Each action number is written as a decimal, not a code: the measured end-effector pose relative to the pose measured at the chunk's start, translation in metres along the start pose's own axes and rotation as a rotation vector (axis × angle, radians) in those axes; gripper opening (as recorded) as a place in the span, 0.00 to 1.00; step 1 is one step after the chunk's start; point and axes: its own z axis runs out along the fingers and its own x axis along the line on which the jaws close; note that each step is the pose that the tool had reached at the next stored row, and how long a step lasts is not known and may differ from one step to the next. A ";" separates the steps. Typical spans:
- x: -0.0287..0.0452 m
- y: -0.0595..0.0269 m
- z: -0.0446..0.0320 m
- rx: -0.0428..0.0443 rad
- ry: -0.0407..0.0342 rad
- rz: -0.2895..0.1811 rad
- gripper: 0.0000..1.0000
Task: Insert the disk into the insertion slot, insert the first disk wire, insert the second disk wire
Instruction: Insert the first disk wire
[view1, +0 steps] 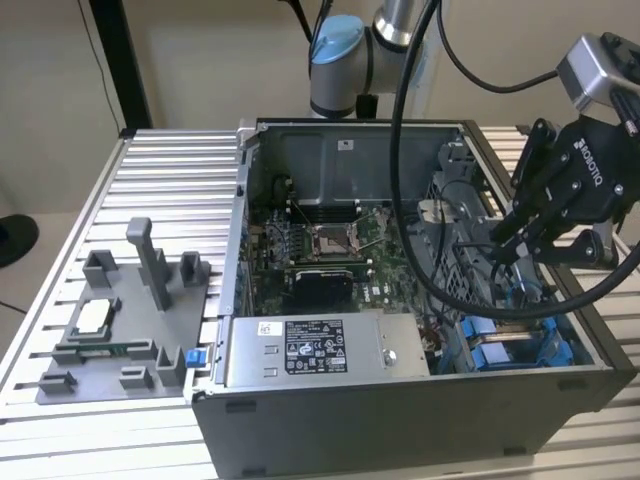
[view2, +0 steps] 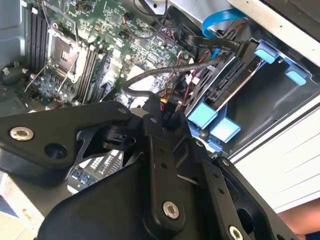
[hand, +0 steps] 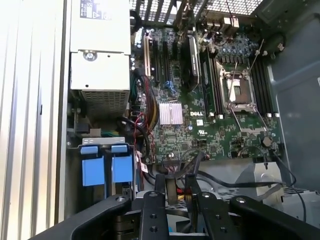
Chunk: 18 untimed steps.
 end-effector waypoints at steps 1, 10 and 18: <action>0.0000 -0.0002 0.0001 -0.0008 0.0000 0.000 1.00; 0.0006 -0.0017 0.0022 -0.0012 -0.0013 0.000 0.00; 0.0009 -0.0024 0.0037 -0.0012 -0.0015 0.000 0.00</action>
